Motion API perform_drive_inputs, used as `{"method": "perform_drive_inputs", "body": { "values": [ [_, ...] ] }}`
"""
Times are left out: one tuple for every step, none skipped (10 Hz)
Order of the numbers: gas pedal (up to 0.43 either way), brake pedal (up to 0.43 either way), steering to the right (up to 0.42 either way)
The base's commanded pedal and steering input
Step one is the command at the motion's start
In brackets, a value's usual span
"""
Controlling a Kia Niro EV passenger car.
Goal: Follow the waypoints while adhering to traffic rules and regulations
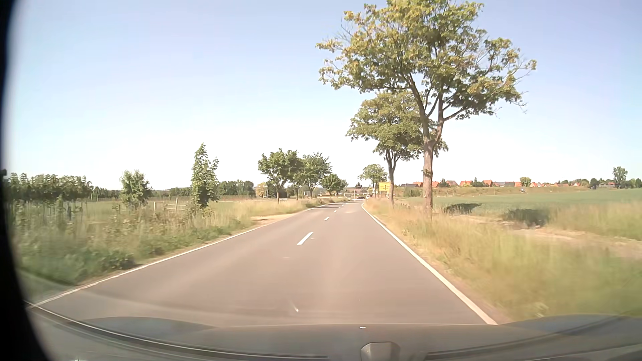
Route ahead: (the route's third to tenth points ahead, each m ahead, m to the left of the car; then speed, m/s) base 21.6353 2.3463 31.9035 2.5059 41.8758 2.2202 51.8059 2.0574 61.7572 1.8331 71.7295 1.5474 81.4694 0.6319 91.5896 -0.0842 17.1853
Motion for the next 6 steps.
{"method": "perform_drive_inputs", "body": {
  "values": [
    [0.087, 0.006, 0.002],
    [0.087, 0.006, 0.003],
    [0.087, 0.006, 0.003],
    [0.087, 0.006, 0.002],
    [0.087, 0.006, 0.002],
    [0.087, 0.006, 0.003]
  ]
}}
